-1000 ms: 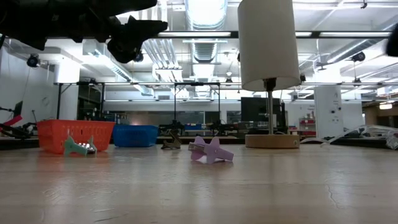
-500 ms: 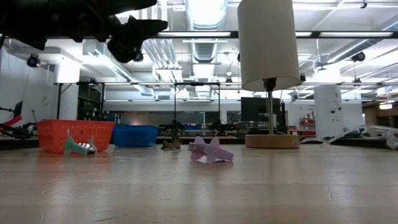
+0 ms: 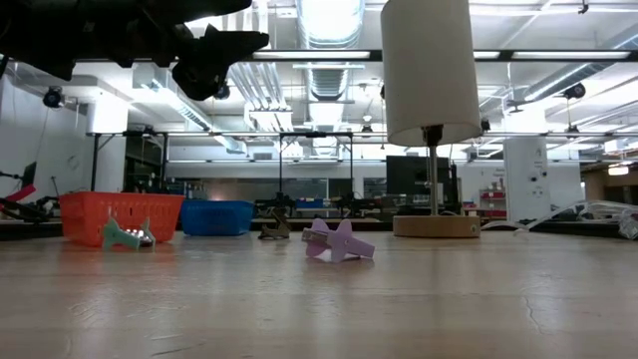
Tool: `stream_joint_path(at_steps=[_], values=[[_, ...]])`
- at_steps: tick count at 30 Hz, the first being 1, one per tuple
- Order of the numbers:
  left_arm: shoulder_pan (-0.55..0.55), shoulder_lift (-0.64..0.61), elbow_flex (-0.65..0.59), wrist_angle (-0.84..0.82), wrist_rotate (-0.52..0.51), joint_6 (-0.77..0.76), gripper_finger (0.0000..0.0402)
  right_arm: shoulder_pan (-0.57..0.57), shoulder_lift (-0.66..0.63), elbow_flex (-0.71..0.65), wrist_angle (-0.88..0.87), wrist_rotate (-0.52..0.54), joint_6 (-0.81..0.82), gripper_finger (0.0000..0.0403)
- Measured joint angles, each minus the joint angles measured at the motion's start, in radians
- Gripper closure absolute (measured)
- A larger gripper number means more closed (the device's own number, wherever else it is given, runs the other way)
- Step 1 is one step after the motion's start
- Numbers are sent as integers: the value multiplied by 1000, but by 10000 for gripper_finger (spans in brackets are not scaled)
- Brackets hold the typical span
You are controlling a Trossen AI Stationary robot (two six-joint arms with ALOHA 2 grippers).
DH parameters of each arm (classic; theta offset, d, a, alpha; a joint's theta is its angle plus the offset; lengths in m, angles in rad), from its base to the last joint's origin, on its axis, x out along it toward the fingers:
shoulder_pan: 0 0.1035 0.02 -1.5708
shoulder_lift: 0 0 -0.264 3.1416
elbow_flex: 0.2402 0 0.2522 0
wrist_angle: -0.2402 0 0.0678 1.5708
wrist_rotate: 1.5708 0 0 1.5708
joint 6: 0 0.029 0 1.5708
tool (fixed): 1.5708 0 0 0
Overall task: Pick and place Stapler, Stapler remover, tape
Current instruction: Stack the green stapler box on top of the green stapler box into the red bin, then put the purple staple remover into the orange bin
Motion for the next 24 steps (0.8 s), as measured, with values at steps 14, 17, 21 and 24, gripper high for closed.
stream_joint_path(at_steps=[14, 17, 21, 24], values=[[0, 0, 0, 1, 0, -4, 188, -2, -44, 1, -9, 4, -17, 106], [0, 0, 0, 1, 0, -4, 188, -6, -74, 1, -34, 18, -17, 97], [0, 0, 0, 1, 0, -4, 188, -12, -128, 1, -39, 30, -17, 92], [0, 0, 0, 1, 0, -3, 188, -13, -168, 2, -36, 69, -21, 95]])
